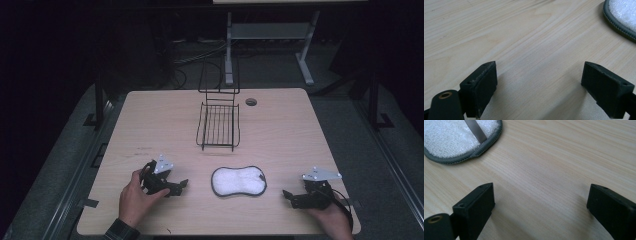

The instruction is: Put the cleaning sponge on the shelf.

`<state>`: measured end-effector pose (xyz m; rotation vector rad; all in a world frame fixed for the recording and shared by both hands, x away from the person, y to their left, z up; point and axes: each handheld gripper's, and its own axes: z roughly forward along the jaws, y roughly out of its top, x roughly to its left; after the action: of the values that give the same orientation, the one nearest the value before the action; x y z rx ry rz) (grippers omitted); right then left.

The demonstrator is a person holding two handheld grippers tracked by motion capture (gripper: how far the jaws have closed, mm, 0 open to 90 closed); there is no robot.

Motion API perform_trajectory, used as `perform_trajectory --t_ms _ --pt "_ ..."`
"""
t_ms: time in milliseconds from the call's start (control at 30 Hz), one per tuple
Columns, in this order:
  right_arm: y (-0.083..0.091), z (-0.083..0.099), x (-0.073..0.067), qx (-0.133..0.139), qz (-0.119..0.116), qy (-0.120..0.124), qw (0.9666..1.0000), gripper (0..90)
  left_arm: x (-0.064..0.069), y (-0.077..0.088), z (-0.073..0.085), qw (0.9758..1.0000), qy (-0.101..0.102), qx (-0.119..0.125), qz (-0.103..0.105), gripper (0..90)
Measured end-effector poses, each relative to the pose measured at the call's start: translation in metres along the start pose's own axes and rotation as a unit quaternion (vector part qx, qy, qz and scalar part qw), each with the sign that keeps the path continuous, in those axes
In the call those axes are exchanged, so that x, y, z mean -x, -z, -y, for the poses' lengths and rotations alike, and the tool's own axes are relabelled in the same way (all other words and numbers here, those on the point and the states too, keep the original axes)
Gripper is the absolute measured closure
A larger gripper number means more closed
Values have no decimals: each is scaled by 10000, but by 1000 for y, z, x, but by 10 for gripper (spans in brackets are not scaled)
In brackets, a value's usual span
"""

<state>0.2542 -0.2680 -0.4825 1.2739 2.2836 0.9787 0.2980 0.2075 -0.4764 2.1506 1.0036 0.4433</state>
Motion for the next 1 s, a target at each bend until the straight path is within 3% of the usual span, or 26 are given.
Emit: perform_trajectory --t_ms 233,500,700,867,900,933,1000 --pt "1 1 0 14 -35 29 10000 93 0 0 0 10000 -4 -5 1 125" --pt "8 -5 -1 0 -71 -129 9999 256 0 0 0 10000 -3 -3 0 125" --pt "15 -10 -5 172 -230 -160 9995 482 0 0 0 10000 -2 -2 -1 125" --pt "20 -18 -8 243 -412 -200 9987 725 0 0 0 10000 -6 -6 1 125" --pt "20 -18 -8 243 -412 -200 9987 725 0 0 0 10000 -6 -6 1 125" --pt "21 -22 -11 276 -488 -156 9983 834 0 0 0 10000 -4 -5 1 125" --pt "21 -24 -12 295 -501 -152 9982 875 0 0 0 10000 -4 -4 0 125"
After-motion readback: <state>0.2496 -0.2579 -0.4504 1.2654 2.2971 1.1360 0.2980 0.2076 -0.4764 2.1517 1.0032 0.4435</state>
